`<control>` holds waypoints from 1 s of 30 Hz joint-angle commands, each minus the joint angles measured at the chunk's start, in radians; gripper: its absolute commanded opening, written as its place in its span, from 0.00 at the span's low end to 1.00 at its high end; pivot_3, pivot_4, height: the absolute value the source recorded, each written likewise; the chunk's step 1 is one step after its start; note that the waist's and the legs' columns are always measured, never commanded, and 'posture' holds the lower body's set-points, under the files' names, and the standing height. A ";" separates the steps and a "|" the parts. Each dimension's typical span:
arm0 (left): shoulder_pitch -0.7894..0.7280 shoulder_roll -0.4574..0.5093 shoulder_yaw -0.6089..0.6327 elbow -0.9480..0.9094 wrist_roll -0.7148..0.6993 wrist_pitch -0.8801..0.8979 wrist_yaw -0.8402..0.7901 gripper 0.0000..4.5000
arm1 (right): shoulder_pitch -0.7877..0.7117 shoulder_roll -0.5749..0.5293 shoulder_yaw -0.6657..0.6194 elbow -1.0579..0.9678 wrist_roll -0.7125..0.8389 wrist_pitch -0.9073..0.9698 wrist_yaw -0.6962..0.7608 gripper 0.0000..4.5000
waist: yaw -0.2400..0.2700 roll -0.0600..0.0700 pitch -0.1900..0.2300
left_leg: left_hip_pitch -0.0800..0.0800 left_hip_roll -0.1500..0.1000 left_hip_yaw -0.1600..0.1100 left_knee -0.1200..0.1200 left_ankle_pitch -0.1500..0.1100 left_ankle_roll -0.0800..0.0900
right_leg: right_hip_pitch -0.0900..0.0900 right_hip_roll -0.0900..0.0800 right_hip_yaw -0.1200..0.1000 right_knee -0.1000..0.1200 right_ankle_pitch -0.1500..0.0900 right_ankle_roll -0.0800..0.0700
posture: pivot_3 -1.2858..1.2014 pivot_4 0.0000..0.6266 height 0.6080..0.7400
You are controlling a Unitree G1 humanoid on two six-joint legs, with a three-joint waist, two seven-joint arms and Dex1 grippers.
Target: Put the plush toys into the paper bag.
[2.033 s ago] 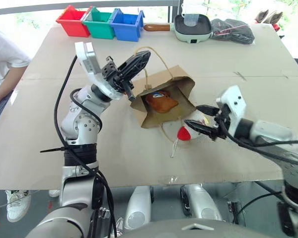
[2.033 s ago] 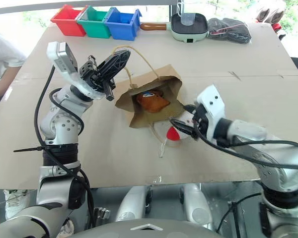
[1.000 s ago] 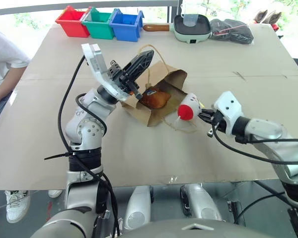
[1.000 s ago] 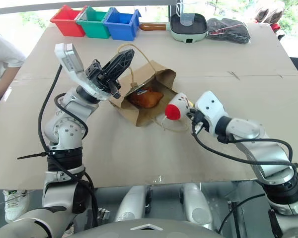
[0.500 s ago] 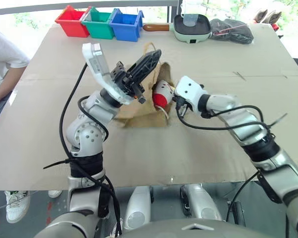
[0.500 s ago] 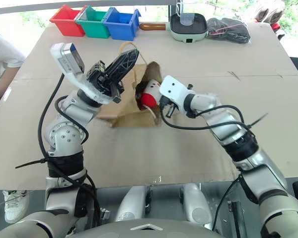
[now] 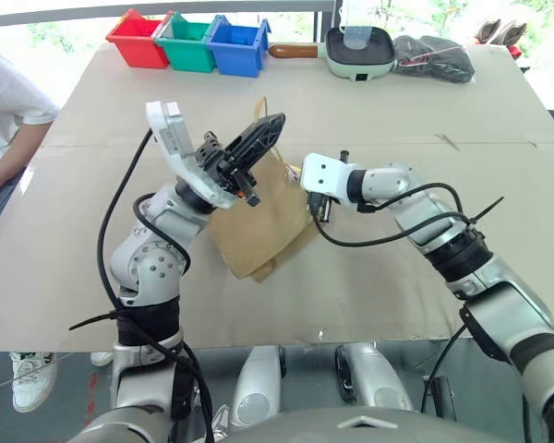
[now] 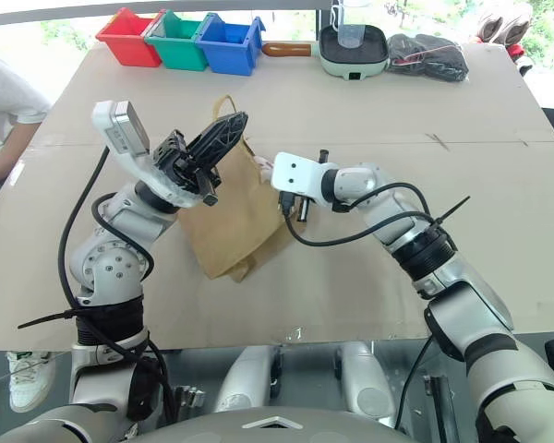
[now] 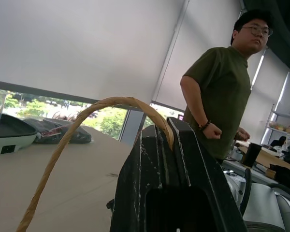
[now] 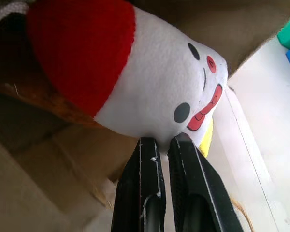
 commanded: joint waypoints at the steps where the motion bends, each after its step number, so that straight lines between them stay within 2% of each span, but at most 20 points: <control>1: -0.037 0.017 0.019 -0.003 0.023 -0.043 -0.008 0.00 | 0.053 -0.014 -0.065 -0.139 0.019 0.071 0.007 0.00 | 0.003 0.000 0.000 | 0.000 0.000 0.000 0.000 0.000 0.000 | 0.000 0.000 0.000 0.000 0.000 0.000 | 0.52 0.24 1.00; 7: -0.133 0.029 -0.013 0.126 0.095 -0.090 -0.060 0.00 | 0.185 -0.017 -0.126 -0.396 0.051 0.262 -0.017 0.00 | 0.001 0.000 0.000 | 0.000 0.000 0.000 0.000 0.000 0.000 | 0.000 0.000 0.000 0.000 0.000 0.000 | 0.52 0.24 1.00; 10: -0.280 0.015 -0.049 0.280 0.143 -0.130 -0.135 0.00 | 0.252 -0.023 -0.156 -0.521 0.064 0.360 -0.040 0.00 | 0.008 0.000 0.000 | 0.000 0.000 -0.001 0.001 0.000 0.000 | 0.000 0.001 -0.002 0.001 0.000 0.000 | 0.52 0.24 1.00; 15: -0.377 0.005 -0.074 0.376 0.175 -0.133 -0.201 0.00 | 0.264 -0.026 -0.162 -0.578 0.052 0.414 -0.069 0.00 | 0.004 0.000 0.000 | -0.001 -0.001 0.000 0.001 0.000 0.000 | 0.000 0.000 -0.001 0.000 0.000 0.000 | 0.52 0.24 1.00; 19: -0.352 0.033 -0.058 0.332 0.167 -0.096 -0.194 0.00 | 0.255 -0.031 -0.155 -0.597 0.028 0.436 -0.101 0.00 | -0.006 0.000 0.000 | -0.001 0.000 -0.001 0.000 0.000 0.000 | -0.001 0.001 -0.001 0.000 0.000 0.000 | 0.52 0.24 1.00; 25: -0.248 0.145 -0.031 0.211 0.149 0.019 -0.149 0.00 | 0.263 -0.020 -0.112 -0.617 0.016 0.426 -0.107 0.00 | -0.006 0.000 0.000 | 0.000 0.000 -0.001 -0.001 0.000 0.000 | -0.001 0.001 0.000 0.000 0.000 0.000 | 0.52 0.24 1.00; 30: -0.099 0.190 0.021 0.037 0.114 0.120 -0.032 0.00 | 0.192 -0.007 0.033 -0.357 -0.043 0.085 -0.024 0.00 | -0.006 0.000 0.000 | 0.000 0.000 0.000 0.000 0.000 0.000 | 0.000 0.000 0.000 0.000 0.000 0.000 | 0.52 0.24 1.00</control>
